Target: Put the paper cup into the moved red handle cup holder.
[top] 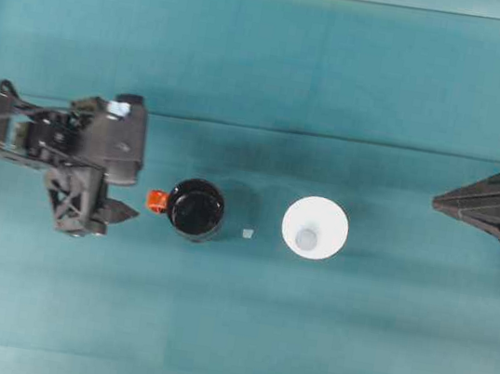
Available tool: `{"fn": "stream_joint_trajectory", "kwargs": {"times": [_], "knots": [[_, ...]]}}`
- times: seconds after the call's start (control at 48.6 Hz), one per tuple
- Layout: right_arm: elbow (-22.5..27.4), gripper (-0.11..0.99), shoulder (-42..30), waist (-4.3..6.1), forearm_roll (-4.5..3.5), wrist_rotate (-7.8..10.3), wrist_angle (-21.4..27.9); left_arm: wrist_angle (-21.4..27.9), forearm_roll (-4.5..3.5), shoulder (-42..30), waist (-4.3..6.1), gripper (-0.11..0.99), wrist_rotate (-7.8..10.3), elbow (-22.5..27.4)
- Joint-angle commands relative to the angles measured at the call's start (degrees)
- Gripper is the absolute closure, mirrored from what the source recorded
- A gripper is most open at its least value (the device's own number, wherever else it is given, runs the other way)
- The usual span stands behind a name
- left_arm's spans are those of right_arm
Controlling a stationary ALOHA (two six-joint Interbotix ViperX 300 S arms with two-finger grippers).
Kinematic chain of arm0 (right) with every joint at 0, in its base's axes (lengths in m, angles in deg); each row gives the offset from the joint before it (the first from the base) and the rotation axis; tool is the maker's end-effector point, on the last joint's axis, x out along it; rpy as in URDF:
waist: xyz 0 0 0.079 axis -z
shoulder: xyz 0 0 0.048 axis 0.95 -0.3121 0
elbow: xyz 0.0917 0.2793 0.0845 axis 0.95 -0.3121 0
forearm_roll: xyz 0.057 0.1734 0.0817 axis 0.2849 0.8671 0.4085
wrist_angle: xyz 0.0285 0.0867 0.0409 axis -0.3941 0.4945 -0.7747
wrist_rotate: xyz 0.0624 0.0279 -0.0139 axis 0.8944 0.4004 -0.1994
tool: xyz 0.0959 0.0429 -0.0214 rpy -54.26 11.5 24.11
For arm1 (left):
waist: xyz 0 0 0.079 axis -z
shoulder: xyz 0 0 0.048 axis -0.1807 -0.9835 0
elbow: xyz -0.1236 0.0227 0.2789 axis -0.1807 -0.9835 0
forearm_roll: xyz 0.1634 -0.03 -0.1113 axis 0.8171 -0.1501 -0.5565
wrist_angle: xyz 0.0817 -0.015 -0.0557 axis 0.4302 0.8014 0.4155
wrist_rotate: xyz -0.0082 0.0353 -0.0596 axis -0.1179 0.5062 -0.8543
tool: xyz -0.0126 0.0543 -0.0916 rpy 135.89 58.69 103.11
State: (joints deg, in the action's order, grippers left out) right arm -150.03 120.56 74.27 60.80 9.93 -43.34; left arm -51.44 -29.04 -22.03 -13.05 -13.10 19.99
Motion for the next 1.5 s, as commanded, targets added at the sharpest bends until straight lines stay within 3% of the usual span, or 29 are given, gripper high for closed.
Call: {"fn": "stream_joint_trajectory", "kwargs": {"times": [0.0, 0.185, 0.556, 0.803, 1.132, 1.215, 1.482], "knots": [[1.1, 0.98, -0.3, 0.09, 0.09, 0.70, 0.4, -1.5, 0.09, -2.7, -0.26, -0.11, 0.09, 1.0], [1.1, 0.98, -0.3, 0.18, 0.09, 0.70, 1.2, -4.3, 0.09, -6.7, -0.26, -0.11, 0.09, 2.3], [1.1, 0.98, -0.3, 0.09, 0.00, 0.62, 1.2, -4.1, 0.18, -10.5, -0.62, -0.11, 0.09, 6.4], [1.1, 0.98, 0.2, 0.09, 0.00, 0.70, 1.1, 4.5, 0.18, -11.3, -0.70, -0.11, 0.26, 7.8], [1.0, 0.98, 1.1, 0.09, 0.09, 0.79, 1.2, 1.6, 0.18, -11.2, -0.62, -0.11, 0.44, 7.9], [1.0, 0.98, 1.0, 0.18, 0.00, 0.79, 1.2, 1.7, 0.18, -11.1, -0.53, -0.11, 1.14, 8.1], [0.8, 0.98, 1.0, 0.09, 0.00, 0.88, 1.2, 2.0, 0.18, -10.9, 0.00, -0.11, 6.42, 8.3]]}}
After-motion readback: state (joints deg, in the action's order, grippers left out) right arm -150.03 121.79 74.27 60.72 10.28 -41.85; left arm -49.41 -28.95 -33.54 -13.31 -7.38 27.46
